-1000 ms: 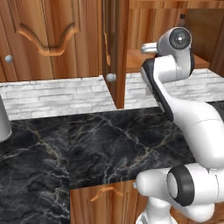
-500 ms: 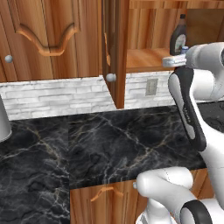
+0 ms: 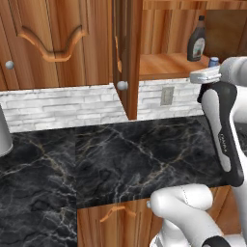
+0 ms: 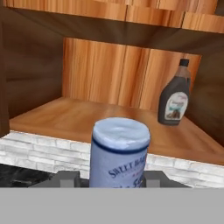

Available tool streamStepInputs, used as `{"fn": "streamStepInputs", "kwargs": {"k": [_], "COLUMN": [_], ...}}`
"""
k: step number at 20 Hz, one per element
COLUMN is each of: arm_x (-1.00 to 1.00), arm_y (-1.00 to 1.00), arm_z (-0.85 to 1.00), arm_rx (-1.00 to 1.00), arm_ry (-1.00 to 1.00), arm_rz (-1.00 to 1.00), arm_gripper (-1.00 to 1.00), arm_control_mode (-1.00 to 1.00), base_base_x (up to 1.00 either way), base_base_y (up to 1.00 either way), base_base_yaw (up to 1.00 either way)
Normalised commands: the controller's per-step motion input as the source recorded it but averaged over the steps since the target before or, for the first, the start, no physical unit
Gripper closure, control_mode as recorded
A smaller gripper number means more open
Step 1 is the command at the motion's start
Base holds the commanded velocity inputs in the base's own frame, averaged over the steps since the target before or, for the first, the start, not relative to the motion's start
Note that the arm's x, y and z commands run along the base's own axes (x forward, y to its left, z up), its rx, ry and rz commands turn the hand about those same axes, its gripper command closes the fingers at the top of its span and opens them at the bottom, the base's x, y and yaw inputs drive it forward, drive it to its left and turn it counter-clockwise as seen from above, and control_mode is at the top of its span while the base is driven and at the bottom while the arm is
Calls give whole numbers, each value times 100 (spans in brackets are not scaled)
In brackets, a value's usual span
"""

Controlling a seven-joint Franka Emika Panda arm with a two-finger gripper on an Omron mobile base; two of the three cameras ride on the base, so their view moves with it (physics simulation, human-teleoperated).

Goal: Move the condiment bottle and syrup bottle from the cabinet to the dining counter.

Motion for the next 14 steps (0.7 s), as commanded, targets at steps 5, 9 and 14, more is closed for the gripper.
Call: {"fn": "streamStepInputs", "kwargs": {"k": [5, 9, 14], "arm_x": [-58, -40, -29], "arm_y": [0, 3, 0], "arm_z": [0, 0, -4], "arm_rx": [0, 0, 0], "arm_ry": [0, 0, 0], "arm_rz": [0, 0, 0], "arm_gripper": [100, 100, 100], "arm_control_mode": [-100, -100, -100], "base_base_x": [0, 0, 0], "base_base_y": [0, 0, 0], "base_base_yaw": [0, 0, 0]}}
